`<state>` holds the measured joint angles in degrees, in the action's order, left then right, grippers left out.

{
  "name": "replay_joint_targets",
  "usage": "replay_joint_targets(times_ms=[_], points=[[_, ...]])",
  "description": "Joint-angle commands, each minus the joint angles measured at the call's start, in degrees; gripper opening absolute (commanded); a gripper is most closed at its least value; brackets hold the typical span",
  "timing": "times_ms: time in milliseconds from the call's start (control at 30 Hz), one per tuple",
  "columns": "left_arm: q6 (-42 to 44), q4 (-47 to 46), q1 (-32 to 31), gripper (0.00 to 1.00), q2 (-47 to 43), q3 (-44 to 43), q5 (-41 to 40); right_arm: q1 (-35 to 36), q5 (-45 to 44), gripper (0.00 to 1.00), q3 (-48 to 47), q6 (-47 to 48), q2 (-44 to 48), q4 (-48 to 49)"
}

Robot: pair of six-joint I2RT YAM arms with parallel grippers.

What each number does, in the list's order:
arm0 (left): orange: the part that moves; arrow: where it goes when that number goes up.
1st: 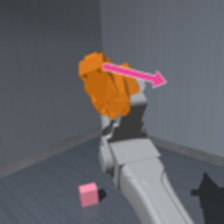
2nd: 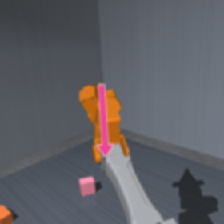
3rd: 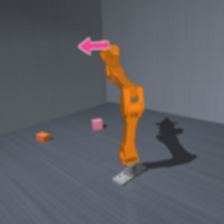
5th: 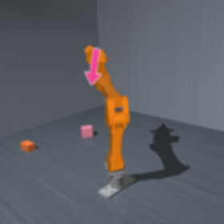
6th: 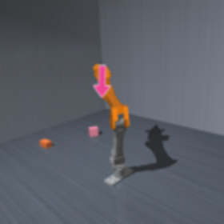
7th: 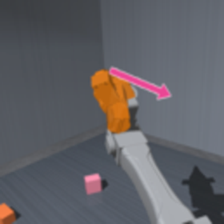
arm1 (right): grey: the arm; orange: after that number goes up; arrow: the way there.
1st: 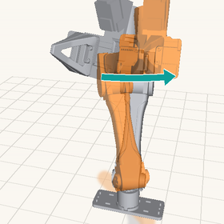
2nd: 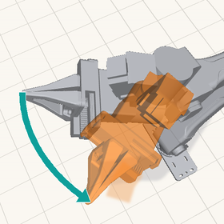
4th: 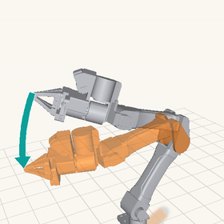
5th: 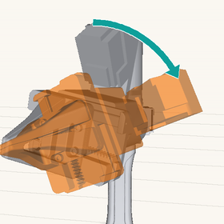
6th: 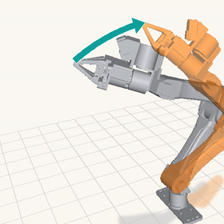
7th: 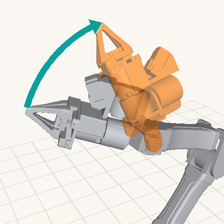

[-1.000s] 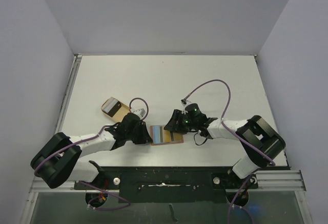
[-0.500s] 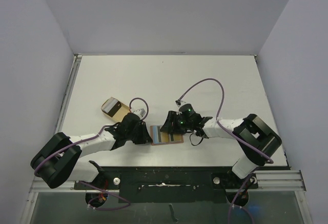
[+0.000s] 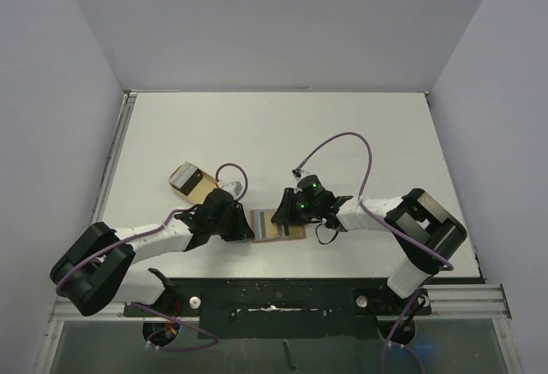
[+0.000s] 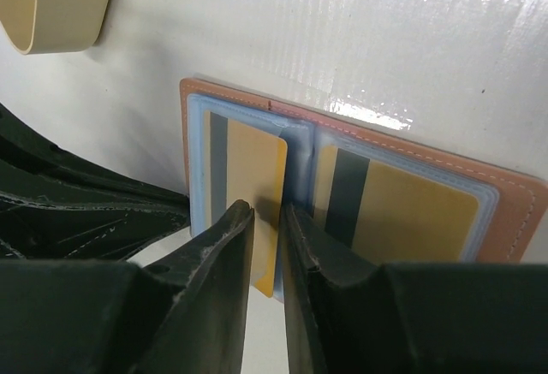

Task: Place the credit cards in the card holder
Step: Insert the credit card into the card holder.

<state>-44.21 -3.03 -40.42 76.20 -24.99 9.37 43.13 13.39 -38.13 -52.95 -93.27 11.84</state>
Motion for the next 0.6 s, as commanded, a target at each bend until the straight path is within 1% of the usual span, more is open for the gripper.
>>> replay_joint_targets(times_ms=[0,67,167,367,433,500,567], points=[[1.1,0.5,-0.3,0.06,-2.8,-0.7,-2.8,0.8,-0.5,0.20,-0.2,0.5,0.9,-1.1],[1.0,0.7,-0.2,0.06,-3.5,-0.6,-3.0,0.8,-0.9,0.22,-0.3,1.0,1.4,-2.3],[0.9,1.1,-0.2,0.06,-4.2,-0.9,-3.1,0.7,-1.8,0.28,-0.4,1.6,2.5,-4.1],[0.2,2.3,-0.2,0.07,-5.0,-2.1,-3.7,0.8,-3.4,0.29,-2.3,2.9,4.0,-8.6],[-0.3,2.3,-0.2,0.11,-5.3,-2.4,-3.7,1.0,-3.7,0.32,-2.8,3.1,4.0,-9.5],[-0.8,1.8,-0.2,0.17,-5.4,-2.4,-3.6,1.2,-4.0,0.32,-3.1,3.2,4.0,-9.8],[-1.2,1.0,-0.2,0.22,-5.5,-2.3,-3.5,1.4,-4.3,0.27,-3.3,3.4,3.9,-10.1]])
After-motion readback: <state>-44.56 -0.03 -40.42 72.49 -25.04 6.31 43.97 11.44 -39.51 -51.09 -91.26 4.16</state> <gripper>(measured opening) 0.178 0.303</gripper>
